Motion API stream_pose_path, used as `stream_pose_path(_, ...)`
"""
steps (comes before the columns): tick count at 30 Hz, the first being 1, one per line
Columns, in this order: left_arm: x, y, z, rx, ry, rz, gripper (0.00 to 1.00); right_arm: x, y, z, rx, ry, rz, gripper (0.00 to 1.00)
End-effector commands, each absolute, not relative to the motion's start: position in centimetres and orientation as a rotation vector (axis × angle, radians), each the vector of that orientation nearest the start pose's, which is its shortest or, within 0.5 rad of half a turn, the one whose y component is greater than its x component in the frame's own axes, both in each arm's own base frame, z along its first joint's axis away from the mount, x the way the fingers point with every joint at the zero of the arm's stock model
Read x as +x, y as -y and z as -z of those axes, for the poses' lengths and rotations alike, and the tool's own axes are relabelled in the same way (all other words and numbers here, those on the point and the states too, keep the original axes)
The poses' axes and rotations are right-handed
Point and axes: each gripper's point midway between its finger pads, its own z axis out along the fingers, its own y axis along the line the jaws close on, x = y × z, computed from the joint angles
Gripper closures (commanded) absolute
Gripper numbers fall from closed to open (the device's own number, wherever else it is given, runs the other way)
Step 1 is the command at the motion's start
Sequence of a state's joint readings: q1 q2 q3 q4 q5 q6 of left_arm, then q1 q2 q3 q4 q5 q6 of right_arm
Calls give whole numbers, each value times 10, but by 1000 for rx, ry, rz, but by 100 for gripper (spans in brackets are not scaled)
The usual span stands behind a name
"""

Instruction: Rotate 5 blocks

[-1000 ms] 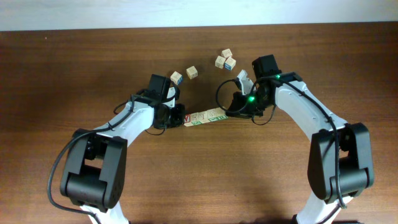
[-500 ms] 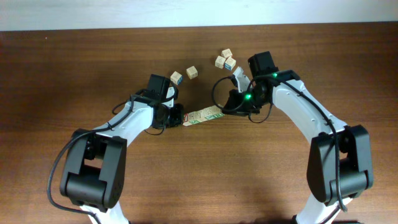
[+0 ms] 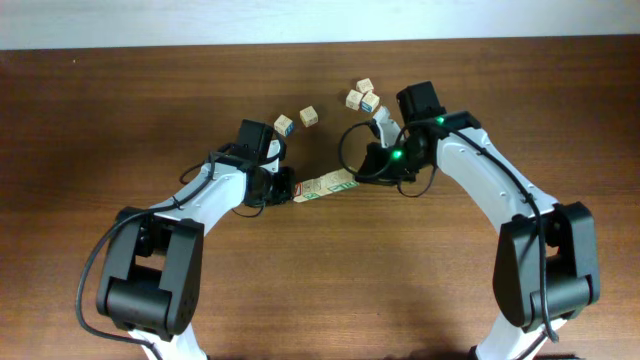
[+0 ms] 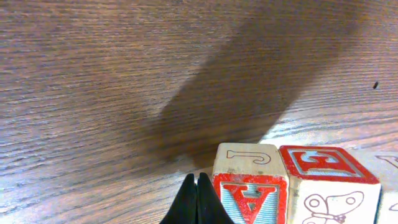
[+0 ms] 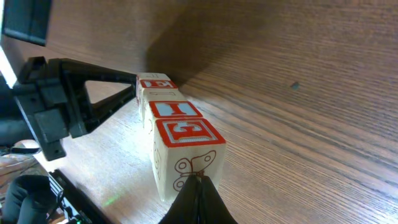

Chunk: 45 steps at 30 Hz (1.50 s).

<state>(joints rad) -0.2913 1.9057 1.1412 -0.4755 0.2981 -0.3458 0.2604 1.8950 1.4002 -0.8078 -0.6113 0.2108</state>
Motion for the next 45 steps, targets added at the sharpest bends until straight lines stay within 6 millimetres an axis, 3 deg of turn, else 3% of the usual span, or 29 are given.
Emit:
stream_pose_path(1, 356, 201, -19, 79, -2875, 792, 100, 350, -239, -109, -314, -2832, -1112, 96)
stream_pose_path(45, 352, 200, -18, 73, -2895, 788, 100, 348, -268, -110, -327, -2813, -1097, 96)
